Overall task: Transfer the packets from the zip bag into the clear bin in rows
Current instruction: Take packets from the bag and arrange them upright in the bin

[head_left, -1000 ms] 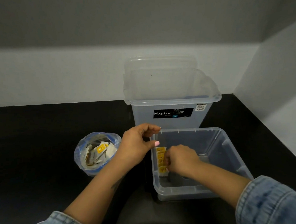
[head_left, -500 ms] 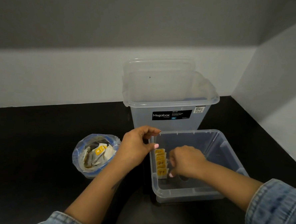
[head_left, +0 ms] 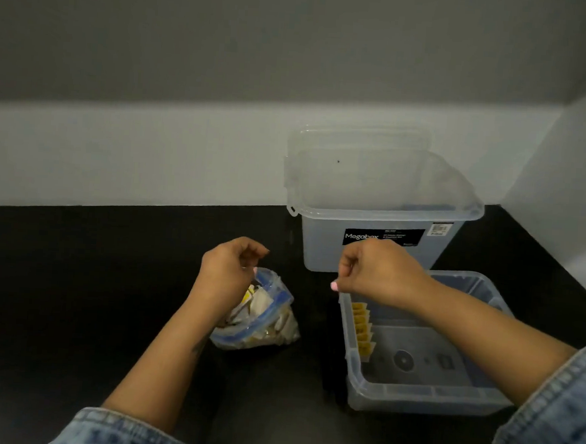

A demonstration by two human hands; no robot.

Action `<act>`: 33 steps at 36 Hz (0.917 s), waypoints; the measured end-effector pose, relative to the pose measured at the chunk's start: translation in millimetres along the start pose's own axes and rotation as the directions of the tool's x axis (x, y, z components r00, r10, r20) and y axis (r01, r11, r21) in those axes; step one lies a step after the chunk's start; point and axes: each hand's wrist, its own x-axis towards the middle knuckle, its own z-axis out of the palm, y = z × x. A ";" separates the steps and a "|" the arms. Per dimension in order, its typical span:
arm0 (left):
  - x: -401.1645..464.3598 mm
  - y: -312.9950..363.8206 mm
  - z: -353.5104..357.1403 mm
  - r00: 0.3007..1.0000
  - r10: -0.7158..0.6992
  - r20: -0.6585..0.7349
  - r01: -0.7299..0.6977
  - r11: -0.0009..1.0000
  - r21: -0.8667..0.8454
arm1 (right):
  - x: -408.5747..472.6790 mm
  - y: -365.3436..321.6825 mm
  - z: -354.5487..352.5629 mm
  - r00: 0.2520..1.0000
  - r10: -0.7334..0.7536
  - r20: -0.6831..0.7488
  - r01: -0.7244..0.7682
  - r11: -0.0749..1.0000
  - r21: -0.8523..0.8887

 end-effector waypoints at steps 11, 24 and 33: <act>11.7 -34.9 -4.9 0.946 -0.286 0.151 0.202 0.888 0.413 | 23.5 -54.7 31.9 0.997 -0.078 0.027 0.078 0.997 -0.018; 30.7 -28.6 16.1 0.829 -0.475 0.294 0.032 0.567 0.823 | 24.6 -67.0 47.7 0.998 -0.037 0.045 0.037 0.999 0.000; 29.8 -41.6 23.7 0.881 -0.328 0.340 -0.121 0.538 0.834 | 24.0 -64.3 53.1 0.999 -0.016 0.031 0.016 1.000 0.016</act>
